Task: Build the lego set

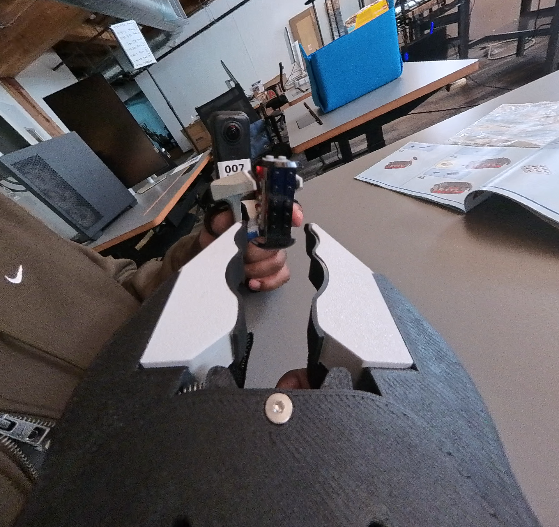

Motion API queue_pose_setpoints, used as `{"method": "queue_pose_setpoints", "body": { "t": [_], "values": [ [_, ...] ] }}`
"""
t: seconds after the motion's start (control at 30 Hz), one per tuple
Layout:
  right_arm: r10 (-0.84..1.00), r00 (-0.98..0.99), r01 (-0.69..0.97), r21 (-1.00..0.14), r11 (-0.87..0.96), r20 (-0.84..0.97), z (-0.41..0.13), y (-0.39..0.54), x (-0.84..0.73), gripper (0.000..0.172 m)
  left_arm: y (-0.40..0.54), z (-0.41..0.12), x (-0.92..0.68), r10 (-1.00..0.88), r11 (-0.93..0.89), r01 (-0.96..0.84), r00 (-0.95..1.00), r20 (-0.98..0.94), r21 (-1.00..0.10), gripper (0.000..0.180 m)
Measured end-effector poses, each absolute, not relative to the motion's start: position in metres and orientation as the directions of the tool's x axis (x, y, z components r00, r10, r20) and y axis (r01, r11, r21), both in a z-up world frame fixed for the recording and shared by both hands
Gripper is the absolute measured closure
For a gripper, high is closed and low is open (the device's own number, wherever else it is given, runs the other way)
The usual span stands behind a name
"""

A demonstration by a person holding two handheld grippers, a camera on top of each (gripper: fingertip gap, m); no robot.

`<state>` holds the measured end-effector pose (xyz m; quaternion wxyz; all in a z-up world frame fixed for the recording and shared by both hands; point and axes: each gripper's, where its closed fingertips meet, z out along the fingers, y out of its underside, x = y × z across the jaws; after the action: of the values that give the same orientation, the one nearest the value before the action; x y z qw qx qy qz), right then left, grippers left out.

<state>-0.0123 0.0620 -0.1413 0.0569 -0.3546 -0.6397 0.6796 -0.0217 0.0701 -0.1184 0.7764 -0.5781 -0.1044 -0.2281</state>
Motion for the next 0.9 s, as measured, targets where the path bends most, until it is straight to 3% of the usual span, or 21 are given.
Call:
{"method": "queue_pose_setpoints", "body": {
  "t": [0.23, 0.5, 0.73, 0.83, 0.9],
  "values": [
    [0.525, -0.759, 0.369, -0.918, -0.142, -0.386, -0.142, 0.057, -0.011, 0.147, 0.074, -0.122, -0.014, -0.252, 0.191, 0.468, 0.873, 0.418, -0.863, 0.156],
    [0.519, -0.792, 0.356, -0.934, -0.036, -0.322, -0.142, 0.070, 0.000, 0.147, 0.081, -0.132, 0.002, -0.303, 0.096, 0.467, 0.855, 0.421, -0.879, 0.154],
    [0.478, -0.850, 0.340, -0.924, 0.174, -0.223, -0.154, 0.076, 0.017, 0.147, 0.090, -0.143, 0.020, -0.332, 0.010, 0.402, 0.865, 0.376, -0.916, 0.155],
    [0.494, -0.849, 0.308, -0.935, 0.177, -0.186, -0.149, 0.079, 0.015, 0.145, 0.090, -0.142, 0.019, -0.327, 0.021, 0.395, 0.871, 0.367, -0.918, 0.156],
    [0.528, -0.833, 0.273, -0.953, 0.132, -0.165, -0.142, 0.083, 0.010, 0.130, 0.087, -0.136, 0.010, -0.310, 0.066, 0.421, 0.871, 0.382, -0.905, 0.156]
  ]
}}
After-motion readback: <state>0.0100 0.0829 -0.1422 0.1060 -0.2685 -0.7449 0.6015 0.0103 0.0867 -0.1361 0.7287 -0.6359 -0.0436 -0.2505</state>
